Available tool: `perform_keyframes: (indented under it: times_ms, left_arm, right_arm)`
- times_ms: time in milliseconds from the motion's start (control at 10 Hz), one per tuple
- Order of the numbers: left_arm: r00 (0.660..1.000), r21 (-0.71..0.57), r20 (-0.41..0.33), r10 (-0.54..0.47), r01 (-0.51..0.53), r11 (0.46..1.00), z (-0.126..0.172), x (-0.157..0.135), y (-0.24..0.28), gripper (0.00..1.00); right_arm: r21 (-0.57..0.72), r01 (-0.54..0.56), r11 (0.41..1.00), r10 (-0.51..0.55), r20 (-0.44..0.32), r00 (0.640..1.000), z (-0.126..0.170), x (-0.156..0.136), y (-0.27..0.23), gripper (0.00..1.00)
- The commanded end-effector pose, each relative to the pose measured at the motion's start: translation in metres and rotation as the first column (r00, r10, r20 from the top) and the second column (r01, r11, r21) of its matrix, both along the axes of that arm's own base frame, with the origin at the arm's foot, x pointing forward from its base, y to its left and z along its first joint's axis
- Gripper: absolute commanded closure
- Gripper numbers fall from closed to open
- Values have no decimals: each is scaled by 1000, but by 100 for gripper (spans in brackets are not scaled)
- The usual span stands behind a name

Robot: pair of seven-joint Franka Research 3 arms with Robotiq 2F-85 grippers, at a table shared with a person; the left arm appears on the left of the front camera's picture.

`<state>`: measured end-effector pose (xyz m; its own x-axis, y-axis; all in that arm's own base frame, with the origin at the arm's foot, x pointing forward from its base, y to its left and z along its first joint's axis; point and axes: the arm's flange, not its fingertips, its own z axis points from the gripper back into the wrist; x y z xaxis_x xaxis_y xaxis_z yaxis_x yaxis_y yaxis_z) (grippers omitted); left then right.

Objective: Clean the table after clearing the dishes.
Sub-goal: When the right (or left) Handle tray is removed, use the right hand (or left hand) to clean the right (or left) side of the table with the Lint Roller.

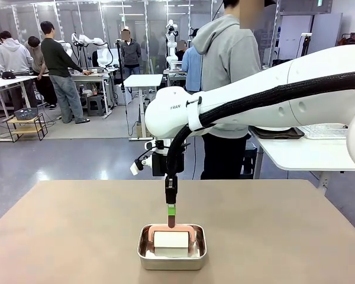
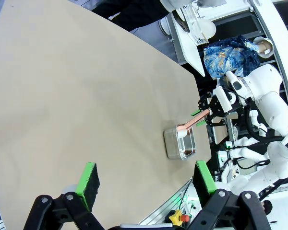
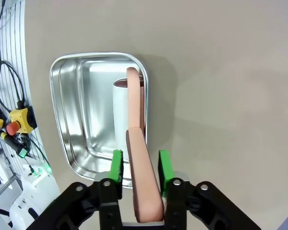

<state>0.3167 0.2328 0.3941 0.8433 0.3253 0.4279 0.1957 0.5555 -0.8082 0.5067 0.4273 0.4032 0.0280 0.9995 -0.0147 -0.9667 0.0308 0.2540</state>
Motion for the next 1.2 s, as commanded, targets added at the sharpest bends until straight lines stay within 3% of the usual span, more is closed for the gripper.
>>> perform_keyframes:
  times_ms: [0,100,200,500,700,900,1000,1100]
  left_arm:
    - [1000,-12,5,-3,3,1000,1,-2,2,0]
    - [1000,-12,5,-3,3,1000,1,-2,2,0]
    - [1000,-12,5,-3,3,1000,1,-2,2,0]
    - [1000,-12,5,-3,3,1000,1,-2,2,0]
    - [1000,-12,5,-3,3,1000,1,-2,2,0]
    - [1000,-12,5,-3,3,1000,1,-2,2,0]
    - [1000,-12,5,-3,3,1000,1,-2,2,0]
    - [1000,-12,5,-3,3,1000,1,-2,2,0]
  right_arm:
    - [-1,23,1000,-23,13,1000,2,-5,2,100]
    - [-4,22,1000,-22,11,1000,2,-5,1,84]
    - [0,25,1000,-25,15,1000,4,-5,0,100]
    - [4,63,998,-64,51,997,29,-12,-8,97]
    - [33,192,981,-194,83,977,75,-25,-33,97]
    - [72,366,928,-371,89,924,103,-35,-70,97]
    - [101,464,880,-472,69,879,110,-38,-95,97]
    - [126,575,809,-583,40,812,113,-42,-125,97]
